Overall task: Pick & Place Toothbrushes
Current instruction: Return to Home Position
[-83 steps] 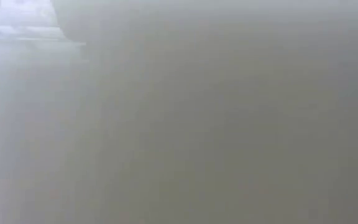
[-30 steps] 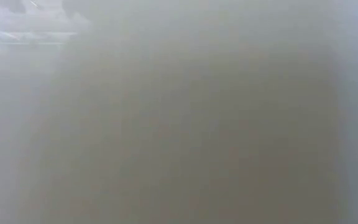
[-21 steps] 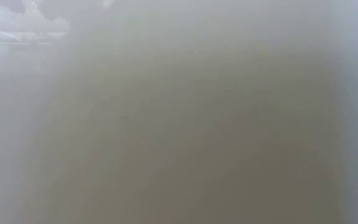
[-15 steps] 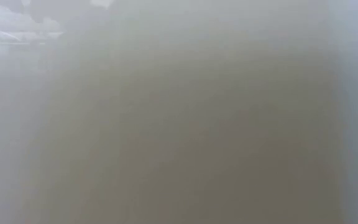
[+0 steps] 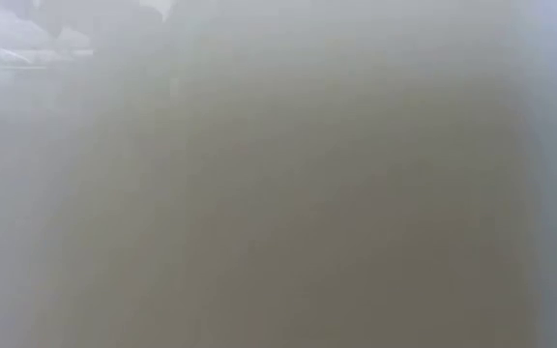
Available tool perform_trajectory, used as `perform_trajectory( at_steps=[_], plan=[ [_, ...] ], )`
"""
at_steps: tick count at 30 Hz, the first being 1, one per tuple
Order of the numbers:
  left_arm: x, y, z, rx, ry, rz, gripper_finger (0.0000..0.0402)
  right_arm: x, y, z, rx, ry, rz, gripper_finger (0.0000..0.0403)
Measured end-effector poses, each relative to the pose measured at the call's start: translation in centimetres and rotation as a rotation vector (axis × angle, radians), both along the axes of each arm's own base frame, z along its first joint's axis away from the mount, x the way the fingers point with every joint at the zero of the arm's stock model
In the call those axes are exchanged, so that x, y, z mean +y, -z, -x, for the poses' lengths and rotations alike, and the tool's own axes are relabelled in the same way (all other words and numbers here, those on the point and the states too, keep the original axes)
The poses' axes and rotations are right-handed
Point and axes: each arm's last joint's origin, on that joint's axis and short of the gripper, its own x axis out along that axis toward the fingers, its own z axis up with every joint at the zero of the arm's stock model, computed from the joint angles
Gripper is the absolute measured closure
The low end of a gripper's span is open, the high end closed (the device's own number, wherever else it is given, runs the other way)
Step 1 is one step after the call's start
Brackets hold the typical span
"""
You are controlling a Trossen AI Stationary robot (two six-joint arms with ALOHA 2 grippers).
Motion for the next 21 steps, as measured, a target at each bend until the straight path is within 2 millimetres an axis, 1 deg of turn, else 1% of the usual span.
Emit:
perform_trajectory(
  at_steps=[6,12,21],
  plan=[
    [0.0,0.0,0.0,0.0,0.003,-0.003,0.0402,-0.6,1.0,2.0,-0.028,0.009,-0.035,0.0285],
    [0.0,0.0,0.0,-0.001,0.004,-0.003,0.0402,-1.3,1.5,3.9,-0.074,0.039,-0.041,0.0285],
    [0.0,0.0,0.0,0.0,0.004,-0.003,0.0402,-2.6,2.0,6.0,-0.147,0.089,-0.035,0.0285]
  ],
)
